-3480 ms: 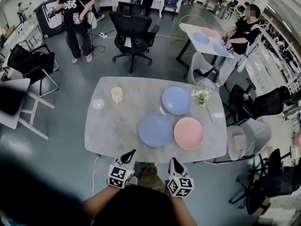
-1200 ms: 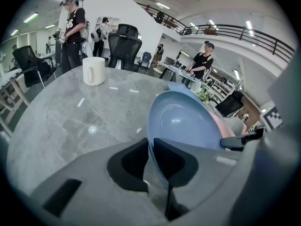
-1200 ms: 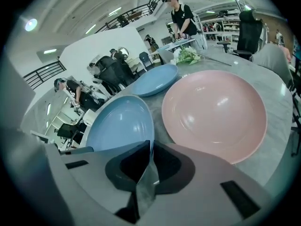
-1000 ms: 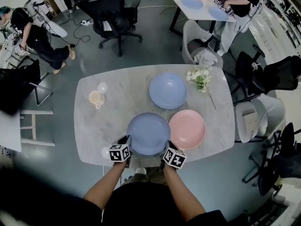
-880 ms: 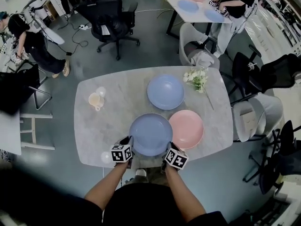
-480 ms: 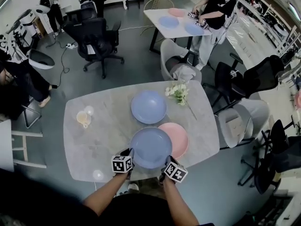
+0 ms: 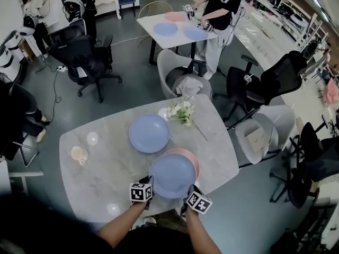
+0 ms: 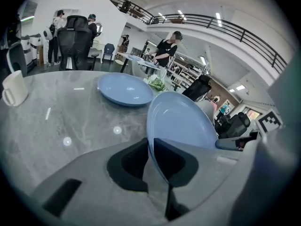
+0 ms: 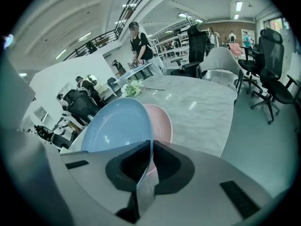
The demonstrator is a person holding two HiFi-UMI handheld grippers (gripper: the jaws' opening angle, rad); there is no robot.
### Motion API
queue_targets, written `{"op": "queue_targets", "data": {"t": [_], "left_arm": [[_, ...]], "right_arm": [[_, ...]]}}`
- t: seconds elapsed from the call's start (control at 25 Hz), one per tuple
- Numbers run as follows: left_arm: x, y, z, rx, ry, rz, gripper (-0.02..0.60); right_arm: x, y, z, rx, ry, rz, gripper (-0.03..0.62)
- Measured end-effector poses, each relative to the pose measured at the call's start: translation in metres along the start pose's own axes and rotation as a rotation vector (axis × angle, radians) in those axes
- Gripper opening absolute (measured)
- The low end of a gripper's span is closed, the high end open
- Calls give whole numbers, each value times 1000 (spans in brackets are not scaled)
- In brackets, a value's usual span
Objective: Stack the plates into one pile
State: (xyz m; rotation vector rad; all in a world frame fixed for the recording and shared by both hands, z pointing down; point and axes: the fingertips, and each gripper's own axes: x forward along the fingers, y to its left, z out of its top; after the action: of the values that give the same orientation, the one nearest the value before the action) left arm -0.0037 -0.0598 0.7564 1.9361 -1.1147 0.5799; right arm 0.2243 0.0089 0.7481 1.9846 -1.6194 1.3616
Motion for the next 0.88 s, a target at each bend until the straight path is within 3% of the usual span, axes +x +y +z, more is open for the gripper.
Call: {"op": "queue_targets", "data": {"t": [0.4,0.88], "left_arm": [[58,-13,5,81,108,23,60],[68,-18,1,230,182,57,95]], "right_arm": [[34,-33,22,26,21,-37,26],[57,-45,20,-10,62,-33,26]]}}
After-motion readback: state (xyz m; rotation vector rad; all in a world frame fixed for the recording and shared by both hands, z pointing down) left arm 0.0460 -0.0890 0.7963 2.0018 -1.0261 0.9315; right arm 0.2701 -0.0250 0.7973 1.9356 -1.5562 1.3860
